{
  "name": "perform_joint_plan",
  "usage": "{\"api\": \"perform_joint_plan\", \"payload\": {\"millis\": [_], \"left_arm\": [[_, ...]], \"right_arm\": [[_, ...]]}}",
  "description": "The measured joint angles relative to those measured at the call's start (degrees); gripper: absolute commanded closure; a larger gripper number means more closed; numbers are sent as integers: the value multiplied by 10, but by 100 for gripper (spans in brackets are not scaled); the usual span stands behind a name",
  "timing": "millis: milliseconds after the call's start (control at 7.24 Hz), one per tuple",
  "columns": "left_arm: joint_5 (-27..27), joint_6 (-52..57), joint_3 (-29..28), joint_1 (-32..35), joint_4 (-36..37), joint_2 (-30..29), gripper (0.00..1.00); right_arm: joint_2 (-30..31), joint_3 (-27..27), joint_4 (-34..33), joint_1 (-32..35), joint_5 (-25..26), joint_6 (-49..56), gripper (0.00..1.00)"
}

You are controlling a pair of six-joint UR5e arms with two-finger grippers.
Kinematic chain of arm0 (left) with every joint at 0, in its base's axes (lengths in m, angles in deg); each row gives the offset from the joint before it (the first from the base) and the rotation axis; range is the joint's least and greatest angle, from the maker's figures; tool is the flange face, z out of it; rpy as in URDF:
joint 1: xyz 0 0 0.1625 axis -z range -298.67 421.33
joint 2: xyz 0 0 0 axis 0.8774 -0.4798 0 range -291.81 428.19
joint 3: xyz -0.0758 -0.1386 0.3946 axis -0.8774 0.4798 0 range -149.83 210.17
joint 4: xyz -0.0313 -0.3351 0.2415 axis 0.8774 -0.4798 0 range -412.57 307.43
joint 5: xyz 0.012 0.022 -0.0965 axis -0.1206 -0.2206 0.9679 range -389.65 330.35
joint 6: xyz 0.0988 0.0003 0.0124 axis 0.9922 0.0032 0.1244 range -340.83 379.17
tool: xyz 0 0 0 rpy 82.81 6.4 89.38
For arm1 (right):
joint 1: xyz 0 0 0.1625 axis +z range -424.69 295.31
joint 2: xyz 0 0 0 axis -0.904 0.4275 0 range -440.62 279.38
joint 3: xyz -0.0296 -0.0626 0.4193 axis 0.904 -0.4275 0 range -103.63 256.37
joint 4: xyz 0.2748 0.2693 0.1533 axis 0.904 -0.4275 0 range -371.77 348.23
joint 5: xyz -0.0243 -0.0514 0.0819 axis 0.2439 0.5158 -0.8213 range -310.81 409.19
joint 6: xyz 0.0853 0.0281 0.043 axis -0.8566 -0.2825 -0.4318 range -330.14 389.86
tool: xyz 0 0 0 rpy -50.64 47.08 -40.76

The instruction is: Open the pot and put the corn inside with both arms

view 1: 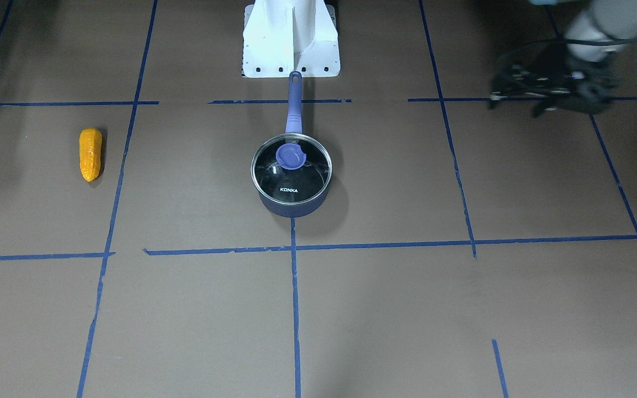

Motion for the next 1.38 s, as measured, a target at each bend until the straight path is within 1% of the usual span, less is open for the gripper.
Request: {"api": "perform_joint_plan", "payload": {"millis": [138, 276, 415, 553, 691, 829, 967, 1382], "left_arm": [[-61, -105, -14, -89, 11, -82, 0], [-115, -169, -43, -147, 24, -158, 0], [-144, -194, -77, -176, 31, -216, 0], [-163, -195, -121, -190, 33, -271, 1], [-181, -166, -163, -195, 33, -316, 2], [-195, -114, -189, -198, 33, -339, 2], [-199, -71, -209, -198, 33, -351, 2], [-198, -9, -252, -199, 32, -372, 2]], "right_arm": [[0, -1, 1, 0, 0, -1, 0], [0, -1, 2, 0, -1, -1, 0], [1, -1, 3, 0, -1, -2, 0], [1, -1, 3, 0, -1, -2, 0], [1, -1, 3, 0, -1, -2, 0], [1, -2, 3, 0, -1, -2, 0], [1, -3, 3, 0, -1, -2, 0], [1, -5, 3, -1, -1, -2, 0]]}}
